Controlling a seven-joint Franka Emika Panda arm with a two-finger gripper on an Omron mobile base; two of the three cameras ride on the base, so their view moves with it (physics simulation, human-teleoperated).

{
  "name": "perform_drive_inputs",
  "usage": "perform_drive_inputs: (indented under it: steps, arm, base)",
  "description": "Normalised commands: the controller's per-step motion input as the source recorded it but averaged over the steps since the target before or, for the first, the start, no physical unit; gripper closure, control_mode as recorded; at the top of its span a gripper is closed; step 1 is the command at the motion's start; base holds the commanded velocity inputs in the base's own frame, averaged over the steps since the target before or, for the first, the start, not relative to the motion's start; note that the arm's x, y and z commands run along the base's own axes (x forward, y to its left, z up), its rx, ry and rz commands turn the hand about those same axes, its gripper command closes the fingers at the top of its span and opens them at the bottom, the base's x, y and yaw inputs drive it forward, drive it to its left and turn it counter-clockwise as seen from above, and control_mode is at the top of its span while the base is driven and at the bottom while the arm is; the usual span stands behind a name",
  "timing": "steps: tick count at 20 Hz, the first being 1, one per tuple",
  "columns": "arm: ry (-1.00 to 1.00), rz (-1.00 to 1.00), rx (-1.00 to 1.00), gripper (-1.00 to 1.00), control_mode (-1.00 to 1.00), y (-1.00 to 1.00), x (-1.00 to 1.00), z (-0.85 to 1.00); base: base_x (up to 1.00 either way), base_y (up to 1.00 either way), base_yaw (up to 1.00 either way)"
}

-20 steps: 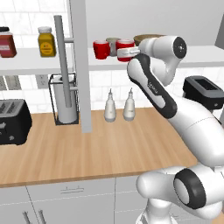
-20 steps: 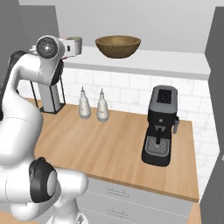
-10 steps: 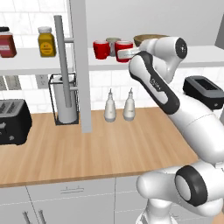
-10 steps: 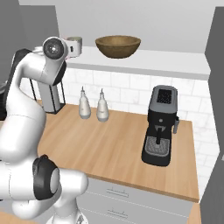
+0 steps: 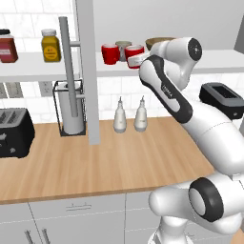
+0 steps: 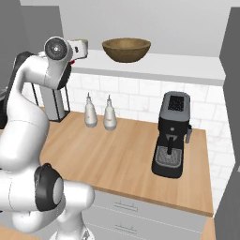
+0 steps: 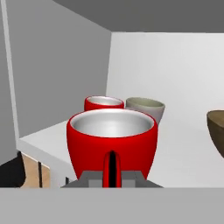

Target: Gather all objects into one cabinet and sort the glasses and bowls to opposite sides.

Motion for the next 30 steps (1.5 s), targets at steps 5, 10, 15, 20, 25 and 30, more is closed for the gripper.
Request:
perform_drive_inputs:
  steps: [5, 10, 15, 20, 25, 30]
  arm:
    - [0.00, 0.00, -0.02, 1.00, -1.00, 0.00, 0.02, 0.00]
    - [0.00, -0.02, 0.00, 1.00, -1.00, 0.00, 0.05, -0.04]
    - [0.00, -0.01, 0.00, 1.00, -1.00, 0.00, 0.05, -0.16]
    - [0.00, -0.01, 0.00, 1.00, -1.00, 0.00, 0.21, -0.17]
    - [0.00, -0.02, 0.01, 1.00, -1.00, 0.00, 0.33, 0.00]
    - [0.00, -0.02, 0.02, 1.00, -1.00, 0.00, 0.44, 0.00]
  base:
    - [0.00, 0.00, 0.00]
    - [0.00, 0.00, 0.00]
    - [0.00, 0.00, 0.00]
    - [0.00, 0.00, 0.00]
    - [0.00, 0.00, 0.00]
    - [0.00, 0.00, 0.00]
